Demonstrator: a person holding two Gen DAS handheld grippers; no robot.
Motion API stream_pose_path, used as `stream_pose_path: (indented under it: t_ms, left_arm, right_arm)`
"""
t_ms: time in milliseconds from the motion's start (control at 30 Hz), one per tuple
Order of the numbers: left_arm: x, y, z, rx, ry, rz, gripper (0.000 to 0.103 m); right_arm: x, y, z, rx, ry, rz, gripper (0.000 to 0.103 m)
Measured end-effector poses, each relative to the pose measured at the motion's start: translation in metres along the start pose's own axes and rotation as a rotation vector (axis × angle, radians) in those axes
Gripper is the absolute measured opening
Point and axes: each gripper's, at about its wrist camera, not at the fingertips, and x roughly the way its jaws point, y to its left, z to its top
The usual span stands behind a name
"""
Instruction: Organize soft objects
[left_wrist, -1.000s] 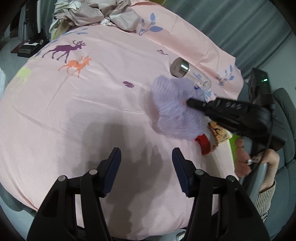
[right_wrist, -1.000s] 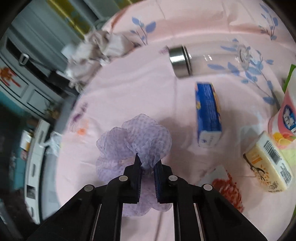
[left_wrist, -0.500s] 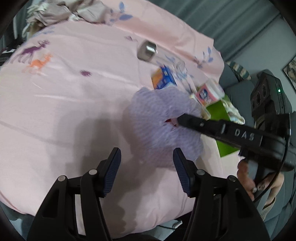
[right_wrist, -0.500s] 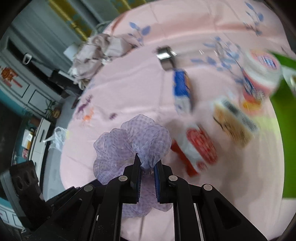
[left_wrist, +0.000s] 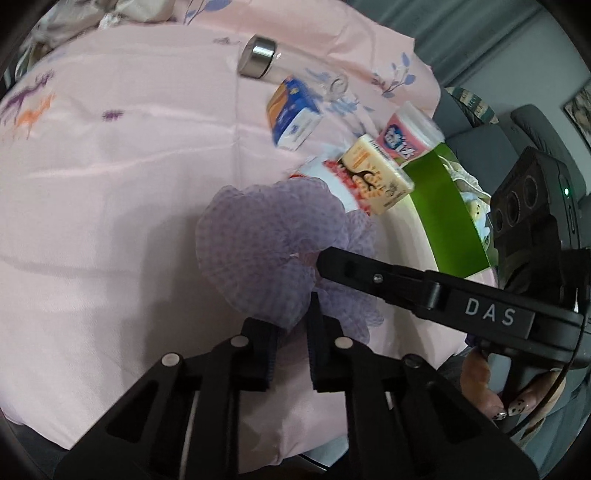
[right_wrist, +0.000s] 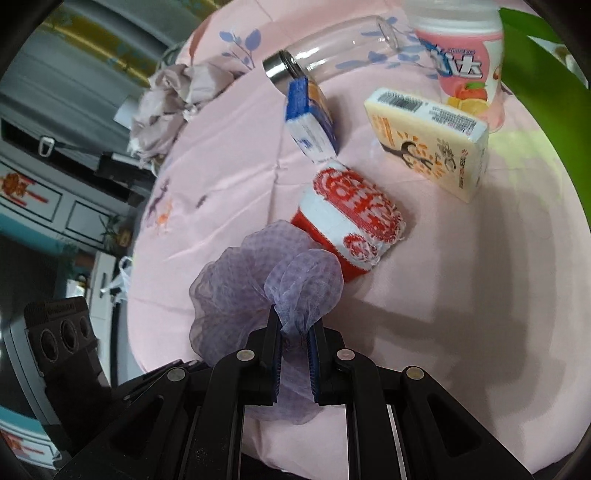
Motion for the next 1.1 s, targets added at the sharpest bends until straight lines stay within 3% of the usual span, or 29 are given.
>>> stream_pose_path:
  t_ms: [200, 567, 1100]
  left_arm:
    - [-0.012, -0.023, 0.008, 0.079, -0.064, 0.028, 0.010]
    - [-0.032, -0.060, 0.023, 0.170, -0.140, 0.007, 0.010]
    - [-0.008, -0.140, 0.055, 0.318, -0.151, -0.083, 0.010]
  right_arm:
    - [-0.024, 0.005, 0.002, -0.011, -0.072, 0.022, 0.013]
    - [-0.072, 0.007, 0.004, -0.022, -0.218, 0.023, 0.013]
    - [-0.143, -0.040, 0.014, 0.069, -0.427, -0.042, 0.013]
